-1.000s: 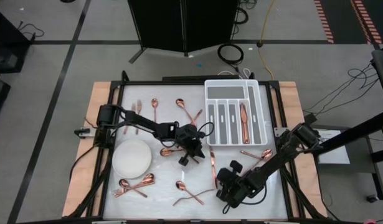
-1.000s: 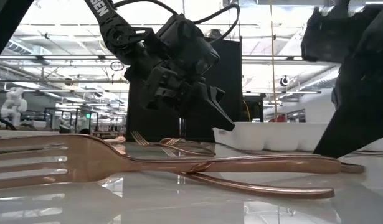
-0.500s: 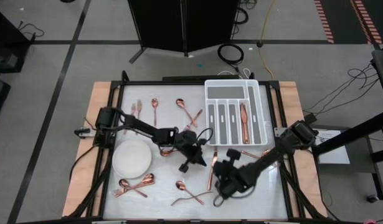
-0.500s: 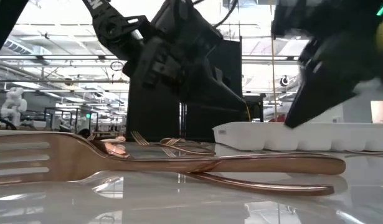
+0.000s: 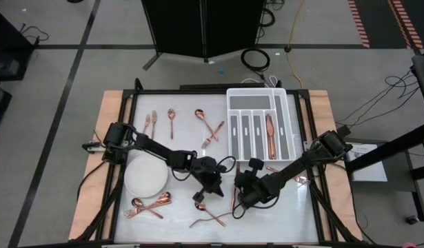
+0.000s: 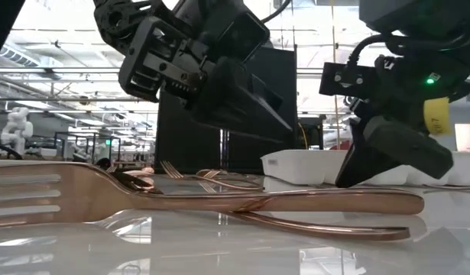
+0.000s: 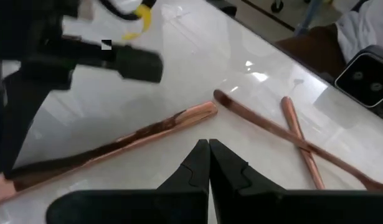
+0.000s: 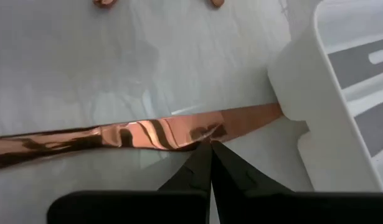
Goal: Sort silverware
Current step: Put the bronze knife into the silverware tray
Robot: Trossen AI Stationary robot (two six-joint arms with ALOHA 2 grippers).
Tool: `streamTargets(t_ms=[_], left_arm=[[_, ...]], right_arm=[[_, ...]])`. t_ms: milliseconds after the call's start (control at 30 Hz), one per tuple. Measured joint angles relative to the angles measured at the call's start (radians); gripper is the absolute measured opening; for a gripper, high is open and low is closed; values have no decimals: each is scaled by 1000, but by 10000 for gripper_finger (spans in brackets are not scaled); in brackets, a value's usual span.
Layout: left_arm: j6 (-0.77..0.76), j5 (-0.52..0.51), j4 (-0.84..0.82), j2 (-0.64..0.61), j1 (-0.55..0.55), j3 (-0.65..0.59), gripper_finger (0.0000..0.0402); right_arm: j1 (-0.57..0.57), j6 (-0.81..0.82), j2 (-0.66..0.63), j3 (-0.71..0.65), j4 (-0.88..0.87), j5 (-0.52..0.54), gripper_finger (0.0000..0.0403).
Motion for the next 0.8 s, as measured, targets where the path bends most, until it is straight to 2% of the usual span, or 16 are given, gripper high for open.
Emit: streamTargets(t_ms=[533,800], left_arm=[[17,-3,-3,0,8,0,0],[17,-3,-14,0,8,0,0]], right_arm=[[-24,-58,-21,0,7,67,0],[-55,-71,-6,1,31,-67,0]])
